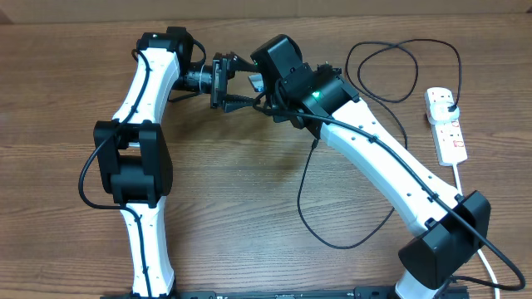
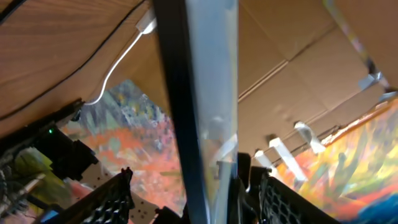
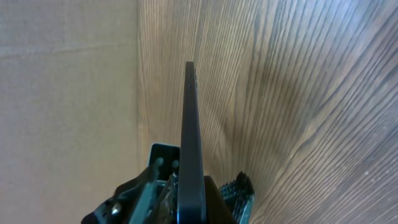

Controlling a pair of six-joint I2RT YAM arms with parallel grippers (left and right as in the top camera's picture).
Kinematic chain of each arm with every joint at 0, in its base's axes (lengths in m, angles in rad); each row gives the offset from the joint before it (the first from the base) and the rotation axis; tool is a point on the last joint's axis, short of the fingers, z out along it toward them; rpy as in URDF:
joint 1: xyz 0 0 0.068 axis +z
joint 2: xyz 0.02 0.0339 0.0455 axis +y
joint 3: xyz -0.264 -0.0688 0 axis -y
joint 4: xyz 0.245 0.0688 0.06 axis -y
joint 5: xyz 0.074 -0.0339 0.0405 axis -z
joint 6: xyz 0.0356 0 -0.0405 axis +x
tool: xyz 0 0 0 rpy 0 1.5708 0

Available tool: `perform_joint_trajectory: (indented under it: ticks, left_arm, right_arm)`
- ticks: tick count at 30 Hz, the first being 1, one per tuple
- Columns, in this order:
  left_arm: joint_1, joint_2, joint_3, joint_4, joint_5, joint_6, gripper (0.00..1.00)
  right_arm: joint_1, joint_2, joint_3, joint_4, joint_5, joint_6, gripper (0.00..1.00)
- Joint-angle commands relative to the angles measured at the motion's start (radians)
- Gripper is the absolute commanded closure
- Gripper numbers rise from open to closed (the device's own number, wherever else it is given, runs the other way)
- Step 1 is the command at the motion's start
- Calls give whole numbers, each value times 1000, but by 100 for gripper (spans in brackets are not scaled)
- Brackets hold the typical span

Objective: Plug charger to phone and switch on socket

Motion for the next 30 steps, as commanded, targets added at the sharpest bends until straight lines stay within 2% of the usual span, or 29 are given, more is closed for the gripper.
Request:
perform_joint_trajectory:
  ticks: [1,16,24,30]
  left_arm:
    - [-5,0,22,0,-47,-94,34]
    - [-5,0,22,-1,-39,-146,48]
    - [-5,0,22,-1,-38,-180,60]
    - [-5,0,22,0,-31,-192,60]
  right_arm:
    - [1,-55,16,13,-11,33,96]
    - [9,-55,14,-9,0,34,96]
    - [21,-55,14,-4,-4,99,96]
    - [24,-55,14,-2,-12,111,96]
